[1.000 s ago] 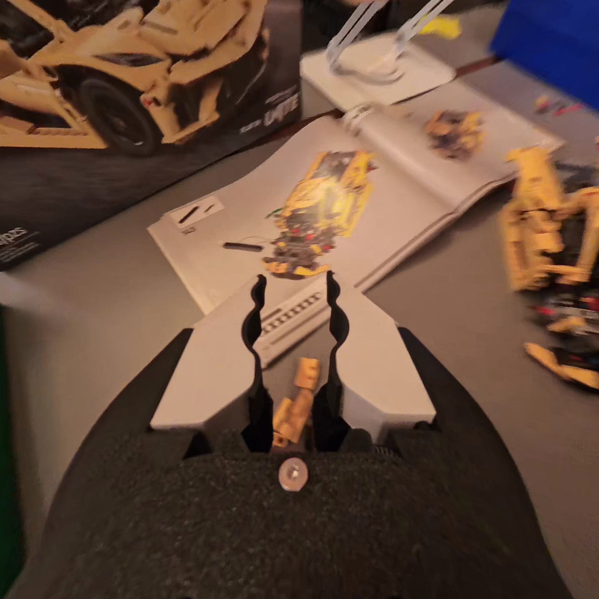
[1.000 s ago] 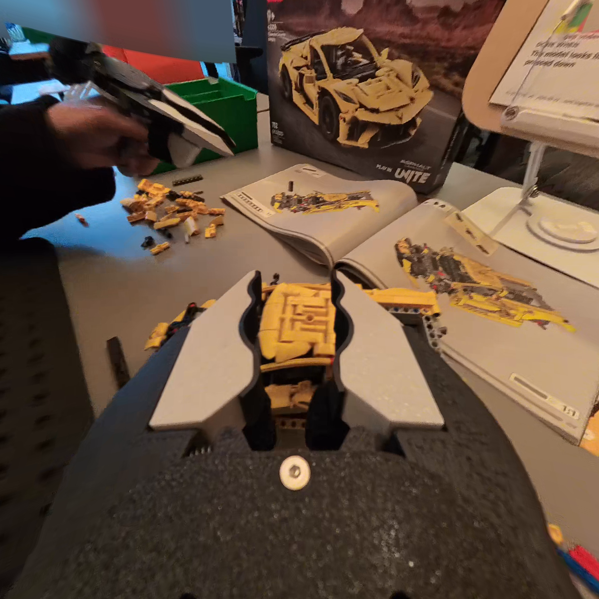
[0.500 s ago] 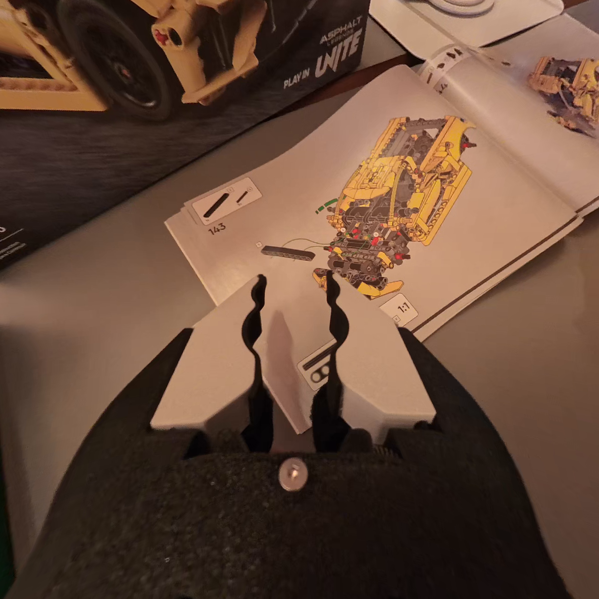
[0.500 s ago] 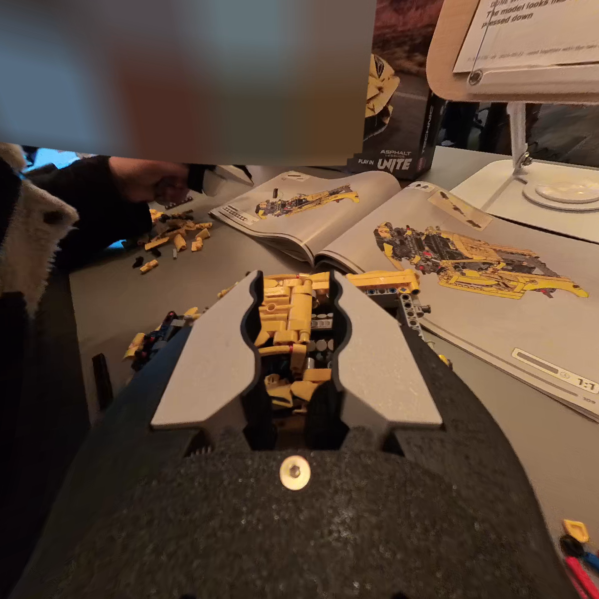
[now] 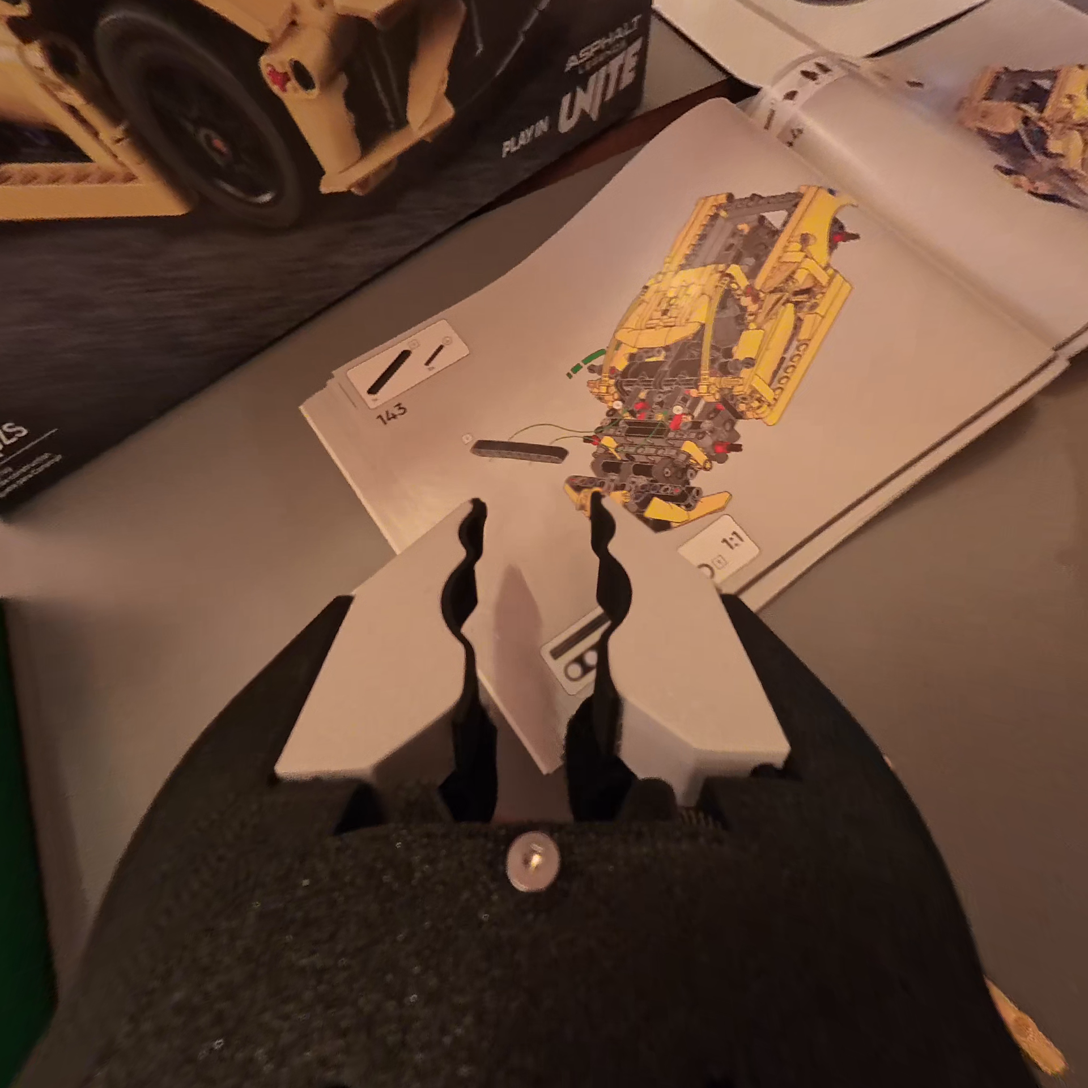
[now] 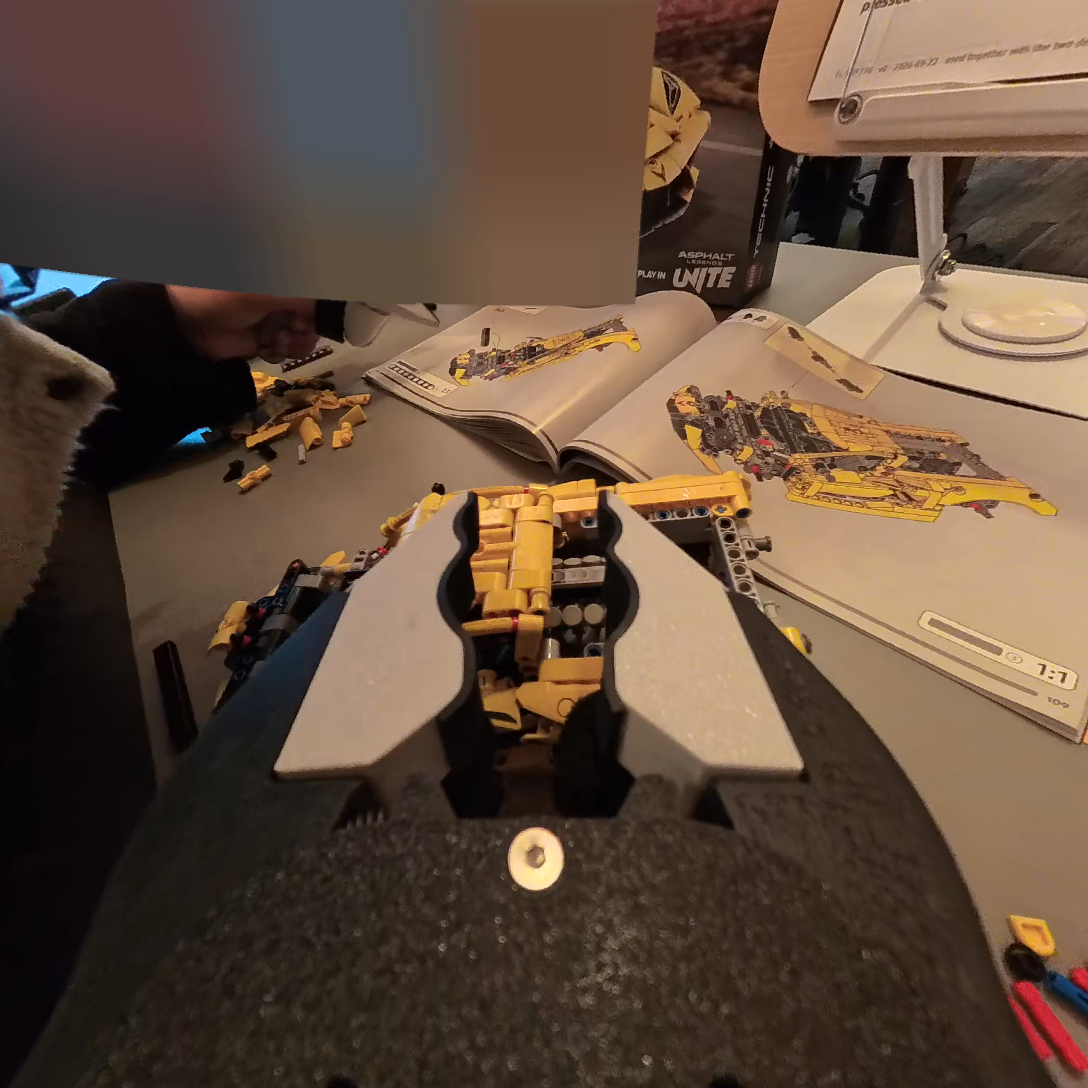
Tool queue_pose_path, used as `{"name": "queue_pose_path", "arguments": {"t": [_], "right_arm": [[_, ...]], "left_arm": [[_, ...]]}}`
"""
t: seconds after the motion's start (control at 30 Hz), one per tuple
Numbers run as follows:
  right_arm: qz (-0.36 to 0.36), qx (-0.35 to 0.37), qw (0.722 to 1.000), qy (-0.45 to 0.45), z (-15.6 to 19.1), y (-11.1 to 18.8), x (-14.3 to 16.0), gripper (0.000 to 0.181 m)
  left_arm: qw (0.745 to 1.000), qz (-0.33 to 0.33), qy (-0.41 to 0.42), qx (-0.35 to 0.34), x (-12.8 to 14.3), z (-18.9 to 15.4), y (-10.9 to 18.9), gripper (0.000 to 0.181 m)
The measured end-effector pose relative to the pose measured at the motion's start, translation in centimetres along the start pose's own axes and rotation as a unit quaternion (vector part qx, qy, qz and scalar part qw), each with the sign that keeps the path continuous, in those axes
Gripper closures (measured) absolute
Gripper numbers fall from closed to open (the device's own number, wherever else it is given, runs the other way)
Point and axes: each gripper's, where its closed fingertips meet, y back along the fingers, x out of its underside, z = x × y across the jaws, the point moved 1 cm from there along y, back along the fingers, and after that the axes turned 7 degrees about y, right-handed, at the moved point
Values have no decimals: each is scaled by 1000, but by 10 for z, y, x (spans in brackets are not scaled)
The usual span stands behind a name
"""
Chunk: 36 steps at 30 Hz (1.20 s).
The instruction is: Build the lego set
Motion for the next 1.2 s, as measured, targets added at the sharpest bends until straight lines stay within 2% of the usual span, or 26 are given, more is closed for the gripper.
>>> {"name": "queue_pose_path", "arguments": {"t": [0.13, 0.3, 0.37, 0.47, 0.5, 0.57, 0.67, 0.77, 0.93, 1.0, 1.07, 1.2], "right_arm": [[4, 9, 999, 37, 5, 1, -3, 143], [10, -10, 998, 53, 22, 3, -7, 148], [9, -23, 998, 58, 30, 5, -8, 150], [-7, -37, 997, 69, 41, 11, -13, 150], [-9, -36, 997, 72, 43, 14, -15, 150], [-5, -44, 997, 56, 54, 22, -17, 149], [32, -46, 997, 53, 84, 37, -12, 146], [58, -39, 996, 59, 119, 57, -4, 146], [73, -8, 996, 45, 153, 92, 13, 148], [75, -8, 997, 28, 161, 99, 20, 148], [91, -7, 996, 20, 166, 101, 29, 148], [145, -33, 989, 25, 177, 85, 54, 144]], "left_arm": [[996, -62, -61, -3, -15, -22, 17, 145], [981, -79, -75, 162, -13, -111, 41, 145], [958, -77, -86, 262, -2, -157, 56, 145], [902, -17, -167, 398, 40, -222, 85, 146], [879, 12, -208, 429, 60, -238, 94, 147], [850, 44, -279, 444, 91, -259, 104, 151], [827, 83, -354, 430, 125, -271, 103, 152], [805, 123, -370, 447, 145, -278, 110, 152], [810, 127, -399, 410, 149, -274, 105, 155], [808, 132, -404, 408, 152, -274, 104, 162], [803, 131, -411, 411, 154, -274, 105, 173], [787, 116, -445, 410, 151, -272, 103, 173]]}}
